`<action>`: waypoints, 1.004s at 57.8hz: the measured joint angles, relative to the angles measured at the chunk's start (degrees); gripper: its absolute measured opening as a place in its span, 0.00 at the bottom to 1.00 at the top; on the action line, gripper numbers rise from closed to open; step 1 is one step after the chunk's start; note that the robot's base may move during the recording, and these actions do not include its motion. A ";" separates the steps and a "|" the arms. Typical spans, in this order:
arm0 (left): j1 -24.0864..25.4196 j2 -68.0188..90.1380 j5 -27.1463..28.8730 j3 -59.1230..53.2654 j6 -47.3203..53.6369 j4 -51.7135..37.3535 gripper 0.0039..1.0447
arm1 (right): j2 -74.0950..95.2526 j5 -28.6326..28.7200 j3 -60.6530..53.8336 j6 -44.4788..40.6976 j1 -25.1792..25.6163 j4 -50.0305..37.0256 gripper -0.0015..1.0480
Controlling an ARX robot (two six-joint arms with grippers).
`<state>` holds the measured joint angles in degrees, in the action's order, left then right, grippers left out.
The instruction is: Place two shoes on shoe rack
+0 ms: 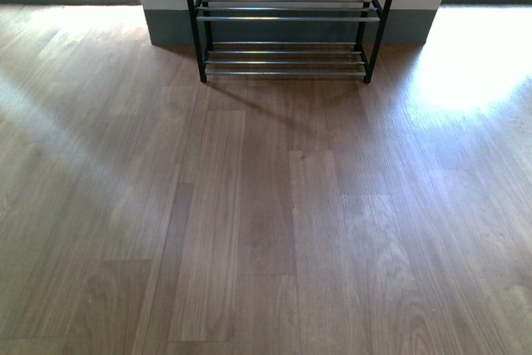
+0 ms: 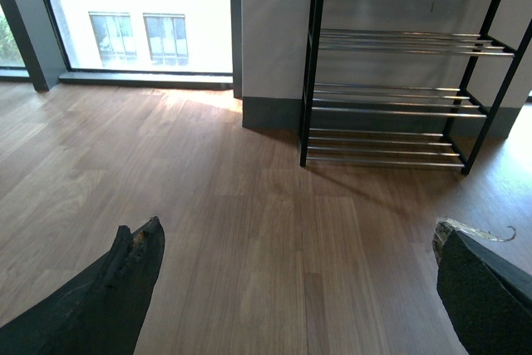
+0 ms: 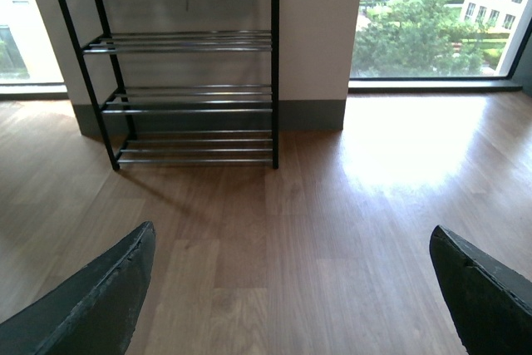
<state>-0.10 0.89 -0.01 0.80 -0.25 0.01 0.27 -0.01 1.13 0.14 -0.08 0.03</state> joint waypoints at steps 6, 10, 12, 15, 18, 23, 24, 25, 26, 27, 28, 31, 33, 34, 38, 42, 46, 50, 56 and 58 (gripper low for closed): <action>0.00 0.00 0.00 0.00 0.02 0.00 0.91 | 0.00 0.00 0.00 0.00 0.00 0.00 0.91; 0.00 0.00 0.02 0.00 0.00 0.00 0.91 | 0.00 0.00 0.00 0.00 0.00 0.00 0.91; 0.00 0.00 0.02 0.00 0.00 0.00 0.91 | 0.00 0.00 0.00 0.00 0.00 0.00 0.91; 0.00 0.00 0.00 0.00 0.00 0.00 0.91 | -0.02 0.02 0.00 0.00 0.00 0.00 0.91; 0.00 0.00 -0.04 0.00 0.02 0.00 0.91 | 0.02 -0.13 0.00 0.02 0.00 0.00 0.91; 0.00 0.00 -0.04 0.00 0.02 0.00 0.91 | -0.04 -0.20 0.00 0.02 0.00 0.00 0.91; 0.00 0.00 -0.04 0.00 0.02 0.00 0.91 | -0.04 -0.17 0.00 0.00 0.00 0.00 0.91; 0.00 0.00 -0.02 0.00 0.02 0.00 0.91 | -0.04 -0.15 0.00 0.00 0.00 0.00 0.91; 0.00 0.00 -0.02 0.00 0.02 0.00 0.91 | -0.02 -0.15 0.00 0.00 0.00 0.00 0.91; 0.00 0.00 -0.02 0.00 0.02 0.00 0.91 | -0.02 -0.15 0.00 0.00 0.00 0.00 0.91; 0.00 0.00 0.00 0.00 0.00 0.00 0.91 | 0.00 -0.15 0.00 0.00 0.00 0.00 0.91; 0.00 0.00 -0.02 0.00 0.00 0.00 0.91 | -0.02 -0.13 0.00 0.00 0.00 0.00 0.91; 0.00 0.00 0.00 0.00 0.02 0.00 0.91 | -0.02 -0.15 0.00 0.00 0.00 0.02 0.91; 0.00 0.00 0.00 0.00 0.00 0.00 0.91 | 0.00 -0.13 0.00 0.00 0.00 0.02 0.91; 0.00 0.00 0.04 0.00 0.00 0.00 0.91 | -0.02 0.13 0.00 0.00 0.00 0.02 0.91; 0.00 0.00 0.17 0.00 0.00 0.00 0.91 | 0.00 0.11 0.00 0.00 0.00 0.04 0.91; 0.00 0.00 0.04 0.02 0.02 0.00 0.91 | -0.04 0.00 0.00 0.00 0.00 0.04 0.91; 0.00 0.00 0.17 0.00 0.00 0.00 0.91 | -0.09 0.09 0.00 0.00 0.00 0.04 0.91; 0.00 0.00 0.35 0.00 0.00 0.00 0.91 | -0.07 0.26 0.00 0.00 0.00 0.02 0.91; 0.00 0.00 0.31 0.00 0.02 0.00 0.91 | -0.07 0.24 0.00 0.00 0.00 0.04 0.91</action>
<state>-0.10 0.89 0.30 0.80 -0.23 0.01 0.21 0.23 1.13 0.14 -0.08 0.08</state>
